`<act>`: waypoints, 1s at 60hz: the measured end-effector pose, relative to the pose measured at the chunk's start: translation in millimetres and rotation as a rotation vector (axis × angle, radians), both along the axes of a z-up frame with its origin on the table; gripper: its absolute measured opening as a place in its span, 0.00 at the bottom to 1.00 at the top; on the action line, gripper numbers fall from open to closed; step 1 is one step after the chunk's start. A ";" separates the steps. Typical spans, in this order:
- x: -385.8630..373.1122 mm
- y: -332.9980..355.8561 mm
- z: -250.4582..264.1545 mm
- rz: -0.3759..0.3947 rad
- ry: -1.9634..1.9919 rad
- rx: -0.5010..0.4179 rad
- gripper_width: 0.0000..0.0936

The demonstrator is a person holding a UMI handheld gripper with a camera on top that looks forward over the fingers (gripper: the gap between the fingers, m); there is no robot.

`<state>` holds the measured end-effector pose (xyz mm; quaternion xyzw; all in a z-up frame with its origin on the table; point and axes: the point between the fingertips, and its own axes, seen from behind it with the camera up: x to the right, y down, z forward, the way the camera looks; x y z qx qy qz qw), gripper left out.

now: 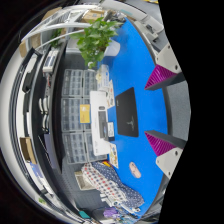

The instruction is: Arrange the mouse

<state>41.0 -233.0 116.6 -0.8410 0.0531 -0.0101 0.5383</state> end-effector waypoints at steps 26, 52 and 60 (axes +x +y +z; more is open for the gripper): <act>-198.9 30.9 -92.2 0.215 0.045 -0.139 0.85; -338.9 150.6 -112.6 0.298 0.053 -0.178 0.84; -356.9 178.0 -120.6 0.295 0.038 -0.211 0.82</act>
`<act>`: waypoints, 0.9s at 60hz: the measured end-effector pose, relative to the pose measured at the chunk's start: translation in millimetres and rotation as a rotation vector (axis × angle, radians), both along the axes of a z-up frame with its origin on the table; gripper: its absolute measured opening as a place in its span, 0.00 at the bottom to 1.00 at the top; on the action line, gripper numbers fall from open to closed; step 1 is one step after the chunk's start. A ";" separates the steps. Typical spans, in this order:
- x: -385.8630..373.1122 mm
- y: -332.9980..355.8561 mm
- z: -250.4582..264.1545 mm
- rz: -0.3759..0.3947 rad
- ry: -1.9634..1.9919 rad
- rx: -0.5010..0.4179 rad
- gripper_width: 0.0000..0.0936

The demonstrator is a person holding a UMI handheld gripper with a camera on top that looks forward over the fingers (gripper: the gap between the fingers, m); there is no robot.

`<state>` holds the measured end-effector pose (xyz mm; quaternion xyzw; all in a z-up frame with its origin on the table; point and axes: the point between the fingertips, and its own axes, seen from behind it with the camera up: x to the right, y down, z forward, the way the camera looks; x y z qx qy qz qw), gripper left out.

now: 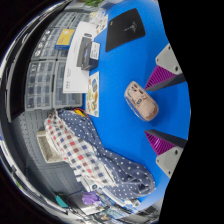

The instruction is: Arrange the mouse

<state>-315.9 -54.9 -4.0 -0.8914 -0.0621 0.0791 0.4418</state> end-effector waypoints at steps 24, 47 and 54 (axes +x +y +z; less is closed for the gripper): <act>-31.1 68.3 -3.4 -0.019 -0.079 -0.027 0.61; -30.5 77.3 -6.6 -0.053 -0.102 -0.097 0.32; -23.0 85.2 2.6 -0.034 -0.098 -0.106 0.33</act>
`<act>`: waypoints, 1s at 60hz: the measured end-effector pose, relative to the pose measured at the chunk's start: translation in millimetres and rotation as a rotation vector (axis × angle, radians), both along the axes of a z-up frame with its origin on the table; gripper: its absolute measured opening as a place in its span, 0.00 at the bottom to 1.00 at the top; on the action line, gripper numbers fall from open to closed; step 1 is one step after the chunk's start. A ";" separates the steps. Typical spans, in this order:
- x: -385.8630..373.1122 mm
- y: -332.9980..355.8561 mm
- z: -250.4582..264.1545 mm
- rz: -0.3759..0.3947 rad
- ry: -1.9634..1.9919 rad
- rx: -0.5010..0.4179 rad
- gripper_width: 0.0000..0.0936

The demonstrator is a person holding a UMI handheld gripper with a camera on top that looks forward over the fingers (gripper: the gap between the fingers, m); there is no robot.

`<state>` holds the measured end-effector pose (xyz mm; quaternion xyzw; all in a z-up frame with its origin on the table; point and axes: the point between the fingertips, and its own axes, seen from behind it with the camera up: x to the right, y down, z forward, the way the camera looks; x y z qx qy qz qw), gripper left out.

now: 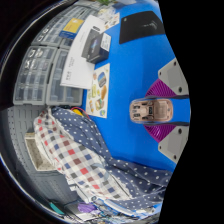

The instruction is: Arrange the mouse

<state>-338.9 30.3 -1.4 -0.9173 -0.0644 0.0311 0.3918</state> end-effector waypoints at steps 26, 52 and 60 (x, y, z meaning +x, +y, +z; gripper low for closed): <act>232.3 60.2 198.7 -0.070 -0.039 0.328 0.32; 403.1 40.3 47.0 -0.128 0.052 0.067 0.32; 392.5 29.8 2.6 -0.103 0.076 -0.010 0.32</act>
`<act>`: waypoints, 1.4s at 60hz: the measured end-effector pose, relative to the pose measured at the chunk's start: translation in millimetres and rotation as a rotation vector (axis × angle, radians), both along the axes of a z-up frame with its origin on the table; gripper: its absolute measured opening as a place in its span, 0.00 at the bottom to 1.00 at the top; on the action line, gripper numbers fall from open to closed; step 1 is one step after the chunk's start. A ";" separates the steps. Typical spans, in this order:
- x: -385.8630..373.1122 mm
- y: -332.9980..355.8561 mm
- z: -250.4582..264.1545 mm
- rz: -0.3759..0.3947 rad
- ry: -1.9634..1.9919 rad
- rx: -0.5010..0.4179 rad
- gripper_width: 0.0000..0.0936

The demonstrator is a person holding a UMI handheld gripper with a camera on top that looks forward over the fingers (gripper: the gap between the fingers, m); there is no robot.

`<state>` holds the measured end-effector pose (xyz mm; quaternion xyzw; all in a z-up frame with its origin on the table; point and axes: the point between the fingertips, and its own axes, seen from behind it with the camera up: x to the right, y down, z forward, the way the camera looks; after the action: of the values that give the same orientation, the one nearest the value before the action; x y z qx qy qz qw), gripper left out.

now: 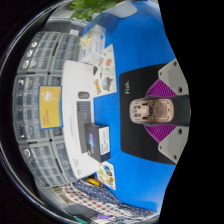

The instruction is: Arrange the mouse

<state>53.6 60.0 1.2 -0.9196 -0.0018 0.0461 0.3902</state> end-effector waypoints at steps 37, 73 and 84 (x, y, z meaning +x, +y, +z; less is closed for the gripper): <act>-12.7 -0.9 -11.8 0.003 -0.015 -0.013 0.79; 10.6 -97.8 195.8 -0.096 -0.054 0.264 0.91; 6.2 -132.8 222.1 -0.092 -0.077 0.287 0.92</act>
<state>59.8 -72.8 223.3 -0.8546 0.0186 -0.0078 0.5189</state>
